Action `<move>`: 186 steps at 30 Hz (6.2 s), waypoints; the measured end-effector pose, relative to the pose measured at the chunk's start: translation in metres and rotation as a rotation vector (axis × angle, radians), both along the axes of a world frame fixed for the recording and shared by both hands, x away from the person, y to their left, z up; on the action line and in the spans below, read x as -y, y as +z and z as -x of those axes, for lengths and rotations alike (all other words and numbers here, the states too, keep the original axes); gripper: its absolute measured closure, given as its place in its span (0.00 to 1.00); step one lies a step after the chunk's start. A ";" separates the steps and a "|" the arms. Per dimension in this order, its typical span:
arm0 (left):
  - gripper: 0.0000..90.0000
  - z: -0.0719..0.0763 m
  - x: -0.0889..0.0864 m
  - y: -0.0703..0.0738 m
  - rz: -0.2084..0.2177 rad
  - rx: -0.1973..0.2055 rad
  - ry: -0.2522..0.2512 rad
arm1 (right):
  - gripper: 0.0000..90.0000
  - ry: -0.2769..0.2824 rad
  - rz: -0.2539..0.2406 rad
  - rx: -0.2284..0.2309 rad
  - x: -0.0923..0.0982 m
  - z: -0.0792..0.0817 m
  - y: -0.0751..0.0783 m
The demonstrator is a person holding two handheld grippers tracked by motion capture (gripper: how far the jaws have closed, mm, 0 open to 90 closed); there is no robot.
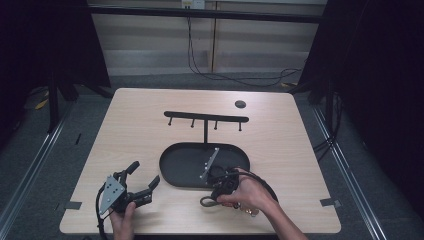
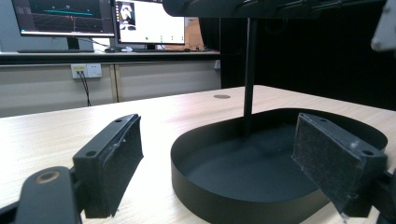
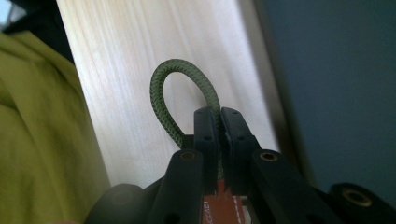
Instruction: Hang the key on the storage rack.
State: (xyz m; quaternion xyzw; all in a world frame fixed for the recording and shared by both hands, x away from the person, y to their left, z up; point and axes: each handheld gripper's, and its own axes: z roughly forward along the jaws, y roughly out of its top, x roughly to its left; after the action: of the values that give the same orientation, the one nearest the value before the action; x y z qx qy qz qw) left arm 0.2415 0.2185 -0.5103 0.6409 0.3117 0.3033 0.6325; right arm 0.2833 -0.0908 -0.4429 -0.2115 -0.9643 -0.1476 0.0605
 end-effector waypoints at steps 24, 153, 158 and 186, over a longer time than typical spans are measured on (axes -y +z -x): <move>0.17 0.000 0.000 0.000 -0.002 0.001 -0.001 | 0.96 -0.031 0.081 0.030 0.021 -0.018 0.059; 0.17 0.000 0.001 0.000 0.011 -0.001 -0.007 | 0.93 -0.060 0.116 0.132 0.000 -0.130 0.162; 0.17 0.000 0.001 0.000 0.010 0.000 -0.008 | 0.91 -0.065 0.127 0.121 0.001 -0.129 0.162; 0.17 0.000 0.000 0.000 -0.005 0.003 -0.006 | 0.87 -0.129 0.081 0.101 0.026 -0.122 0.163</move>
State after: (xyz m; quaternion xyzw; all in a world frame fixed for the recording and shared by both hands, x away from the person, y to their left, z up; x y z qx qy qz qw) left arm 0.2418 0.2188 -0.5102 0.6431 0.3081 0.3031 0.6322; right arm 0.4052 -0.1165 -0.2803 -0.2678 -0.9557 -0.1223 -0.0063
